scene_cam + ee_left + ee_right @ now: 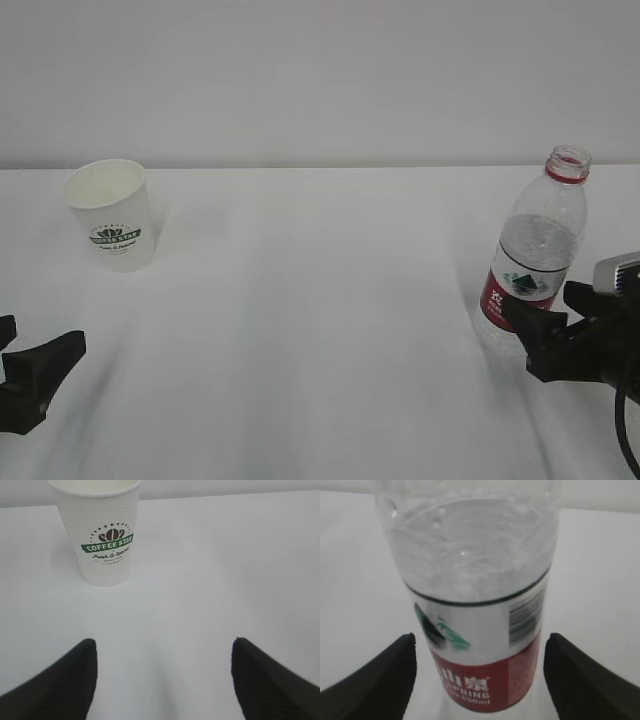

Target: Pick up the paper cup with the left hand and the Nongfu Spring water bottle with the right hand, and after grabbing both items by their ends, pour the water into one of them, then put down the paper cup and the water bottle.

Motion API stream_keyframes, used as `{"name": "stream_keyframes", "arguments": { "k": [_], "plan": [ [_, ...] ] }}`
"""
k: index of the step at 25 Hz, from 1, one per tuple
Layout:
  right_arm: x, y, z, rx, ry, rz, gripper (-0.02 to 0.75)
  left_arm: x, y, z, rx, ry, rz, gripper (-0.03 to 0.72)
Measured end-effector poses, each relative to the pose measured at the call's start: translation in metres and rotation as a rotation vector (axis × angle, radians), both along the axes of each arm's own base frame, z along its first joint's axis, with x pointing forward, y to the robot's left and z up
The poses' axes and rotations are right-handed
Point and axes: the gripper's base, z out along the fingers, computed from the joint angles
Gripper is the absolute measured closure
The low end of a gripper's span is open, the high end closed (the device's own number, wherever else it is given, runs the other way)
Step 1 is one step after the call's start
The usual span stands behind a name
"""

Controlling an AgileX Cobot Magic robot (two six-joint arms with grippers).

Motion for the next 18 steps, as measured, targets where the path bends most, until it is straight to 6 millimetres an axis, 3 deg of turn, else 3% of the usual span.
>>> {"name": "stream_keyframes", "arguments": {
  "k": [8,18],
  "plan": [
    [0.016,0.002,0.005,0.011,-0.045,-0.004,0.136,0.0,0.0,0.0,-0.001,0.0,-0.003,0.085],
    [0.023,0.002,-0.009,0.026,0.002,-0.014,0.136,0.0,0.0,0.0,-0.001,0.0,-0.004,0.094]
  ]
}}
